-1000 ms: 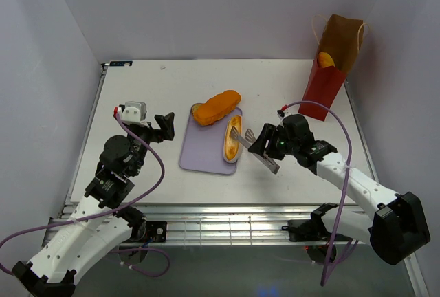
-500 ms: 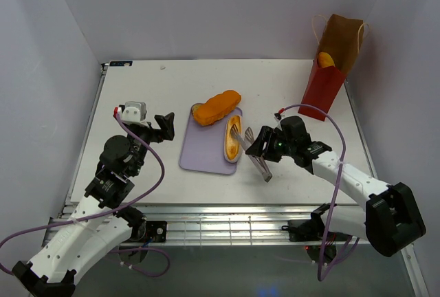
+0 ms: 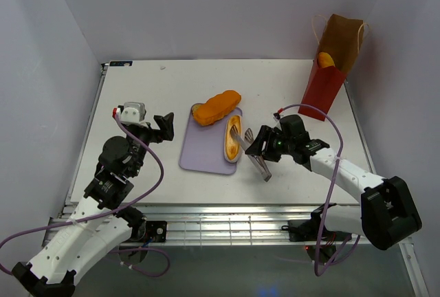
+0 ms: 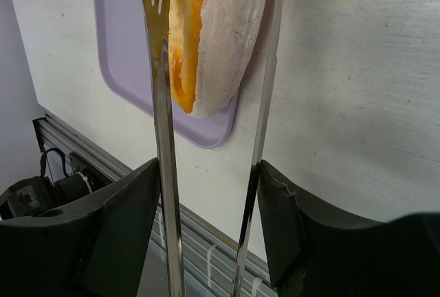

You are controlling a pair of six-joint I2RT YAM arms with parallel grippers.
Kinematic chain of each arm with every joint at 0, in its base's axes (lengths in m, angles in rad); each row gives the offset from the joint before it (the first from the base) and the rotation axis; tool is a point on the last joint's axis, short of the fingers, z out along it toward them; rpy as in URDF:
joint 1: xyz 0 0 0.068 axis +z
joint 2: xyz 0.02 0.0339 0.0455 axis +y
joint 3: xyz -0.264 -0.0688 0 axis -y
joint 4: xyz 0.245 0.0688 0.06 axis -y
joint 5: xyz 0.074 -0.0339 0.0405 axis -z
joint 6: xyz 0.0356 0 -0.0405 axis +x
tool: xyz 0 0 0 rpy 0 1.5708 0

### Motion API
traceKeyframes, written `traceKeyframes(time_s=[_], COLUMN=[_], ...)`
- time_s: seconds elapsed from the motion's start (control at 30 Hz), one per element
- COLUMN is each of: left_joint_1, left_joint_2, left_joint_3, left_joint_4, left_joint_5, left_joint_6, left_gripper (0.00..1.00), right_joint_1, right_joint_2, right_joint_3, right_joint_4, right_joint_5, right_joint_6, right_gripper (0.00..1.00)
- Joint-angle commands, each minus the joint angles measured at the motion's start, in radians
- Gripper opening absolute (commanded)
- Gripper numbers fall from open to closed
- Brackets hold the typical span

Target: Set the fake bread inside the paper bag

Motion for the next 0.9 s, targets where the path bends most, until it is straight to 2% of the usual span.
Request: traceKeyframes(time_s=[0.0,0.1,0.33,0.63,0.87], left_joint_1=[-0.006,-0.006,-0.007,-0.007,-0.007], left_joint_2=[-0.011,-0.011,-0.014,-0.015,-0.018], left_joint_3=[-0.003,-0.003,-0.005,-0.005,-0.005], left_joint_4=[0.017,0.017,0.017,0.019,0.017], left_joint_5=[0.004,0.004,0.004,0.001,-0.009], left_joint_6=[0.001,0.001,0.001,0.001,0.002], left_gripper=[0.98,0.98,0.98,0.98,0.98], right_joint_1=[-0.006,-0.007,-0.009,-0.012,-0.024], right_joint_2=[0.012,0.025,0.031,-0.029,-0.061], right_joint_3=[0.060,0.069,0.087,0.148,0.285], right_joint_4=[0.028,0.028,0.028,-0.028,-0.130], right_joint_5=[-0.026,-0.037,-0.066,-0.060,-0.046], right_joint_6=[-0.005,-0.008,-0.009,-0.032,-0.081], right_gripper=[0.63,0.62,0.41,0.33,0.33])
